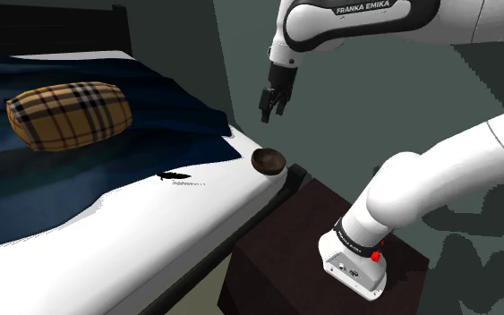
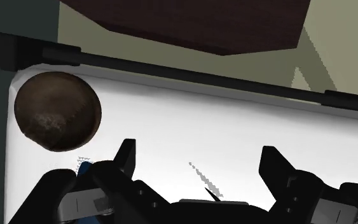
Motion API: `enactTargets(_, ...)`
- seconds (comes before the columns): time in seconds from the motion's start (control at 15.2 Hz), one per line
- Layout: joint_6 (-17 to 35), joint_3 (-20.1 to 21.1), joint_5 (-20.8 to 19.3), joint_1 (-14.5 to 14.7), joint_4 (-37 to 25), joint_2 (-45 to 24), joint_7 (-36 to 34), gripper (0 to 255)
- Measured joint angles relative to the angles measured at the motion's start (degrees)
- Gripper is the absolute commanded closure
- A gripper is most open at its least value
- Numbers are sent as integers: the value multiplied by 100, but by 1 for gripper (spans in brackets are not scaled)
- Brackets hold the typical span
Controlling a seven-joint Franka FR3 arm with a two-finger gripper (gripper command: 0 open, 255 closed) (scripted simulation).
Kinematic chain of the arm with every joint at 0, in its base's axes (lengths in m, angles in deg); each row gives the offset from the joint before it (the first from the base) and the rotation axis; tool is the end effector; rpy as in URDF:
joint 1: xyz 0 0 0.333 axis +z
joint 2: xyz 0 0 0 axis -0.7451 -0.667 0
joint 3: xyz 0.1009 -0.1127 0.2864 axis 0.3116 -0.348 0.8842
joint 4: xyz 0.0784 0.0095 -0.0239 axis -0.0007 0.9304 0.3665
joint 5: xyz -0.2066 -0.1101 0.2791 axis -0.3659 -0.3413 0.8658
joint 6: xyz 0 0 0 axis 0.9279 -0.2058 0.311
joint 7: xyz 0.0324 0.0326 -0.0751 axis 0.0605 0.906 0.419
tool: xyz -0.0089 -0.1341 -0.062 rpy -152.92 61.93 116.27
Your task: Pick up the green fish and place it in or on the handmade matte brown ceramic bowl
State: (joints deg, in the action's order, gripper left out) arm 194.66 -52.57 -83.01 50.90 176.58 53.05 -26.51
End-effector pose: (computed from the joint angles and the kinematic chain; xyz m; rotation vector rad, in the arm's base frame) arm 0.3705 0.0168 0.4509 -3.0782 -0.2231 0.1395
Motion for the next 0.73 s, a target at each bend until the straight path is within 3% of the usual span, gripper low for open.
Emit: enactTargets(0.73,1410,155,15,321,-872,-2310,802,0)
